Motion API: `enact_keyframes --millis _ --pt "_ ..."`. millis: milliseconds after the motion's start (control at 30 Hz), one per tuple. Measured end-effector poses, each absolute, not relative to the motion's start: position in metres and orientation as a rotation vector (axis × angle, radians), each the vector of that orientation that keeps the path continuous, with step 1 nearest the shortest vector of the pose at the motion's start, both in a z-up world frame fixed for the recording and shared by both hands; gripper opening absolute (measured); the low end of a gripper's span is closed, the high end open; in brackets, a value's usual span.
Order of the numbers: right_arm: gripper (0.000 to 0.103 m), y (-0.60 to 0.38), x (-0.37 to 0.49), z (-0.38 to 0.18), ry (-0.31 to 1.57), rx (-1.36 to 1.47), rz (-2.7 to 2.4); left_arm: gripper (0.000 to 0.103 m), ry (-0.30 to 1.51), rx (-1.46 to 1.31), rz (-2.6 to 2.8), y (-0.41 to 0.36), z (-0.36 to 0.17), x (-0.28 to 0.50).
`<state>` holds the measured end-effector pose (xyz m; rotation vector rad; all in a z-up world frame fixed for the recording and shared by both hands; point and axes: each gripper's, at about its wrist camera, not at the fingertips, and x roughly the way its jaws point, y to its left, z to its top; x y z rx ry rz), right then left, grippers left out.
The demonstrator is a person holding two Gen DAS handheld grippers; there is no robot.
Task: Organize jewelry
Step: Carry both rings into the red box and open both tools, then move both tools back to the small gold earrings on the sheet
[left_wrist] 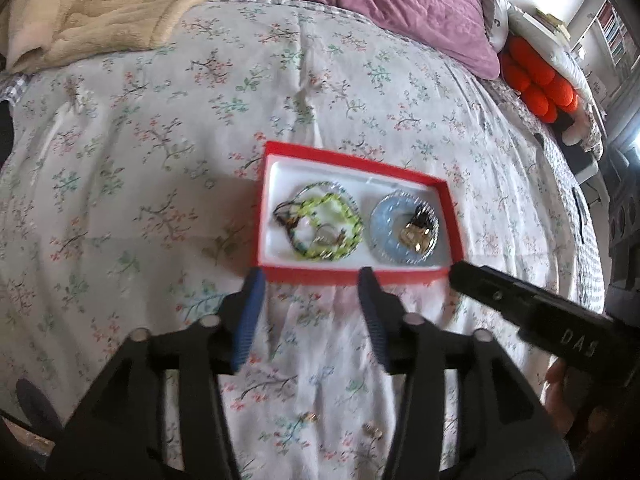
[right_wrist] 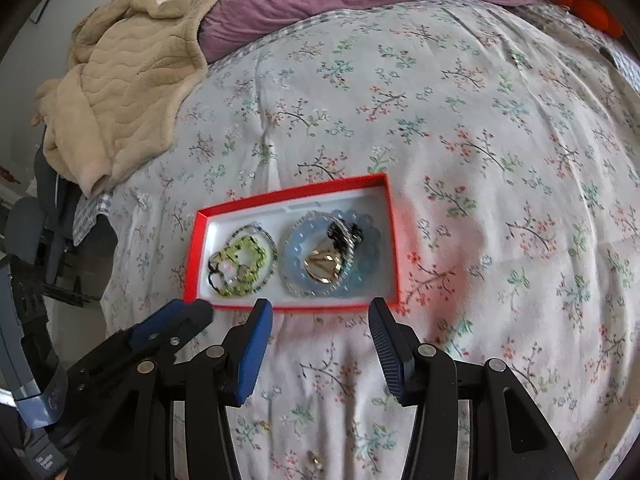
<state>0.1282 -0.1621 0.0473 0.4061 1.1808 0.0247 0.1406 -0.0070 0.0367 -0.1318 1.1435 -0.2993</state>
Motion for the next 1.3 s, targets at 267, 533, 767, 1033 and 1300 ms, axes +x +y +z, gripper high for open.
enact_keyframes --millis 267,533,767,1033,1300 --pt "0.066 -0.167 0.102 0.045 1.204 0.337 -0.001 0.073 1.183 -0.058 -0.276 0.011 0.03 0.122" --pt "0.071 -0.167 0.072 0.035 1.234 0.259 -0.011 0.08 1.252 0.044 -0.279 0.015 0.008 0.097" --pt "0.074 -0.151 0.04 0.019 1.243 0.122 0.008 0.08 1.252 0.107 -0.33 0.015 -0.01 0.066" --pt "0.074 -0.123 -0.003 -0.013 1.206 -0.036 0.096 0.08 1.14 0.159 -0.351 0.025 -0.033 0.031" --pt "0.083 -0.113 -0.035 -0.038 1.061 -0.133 0.092 0.103 0.952 0.211 -0.337 0.036 -0.051 0.001"
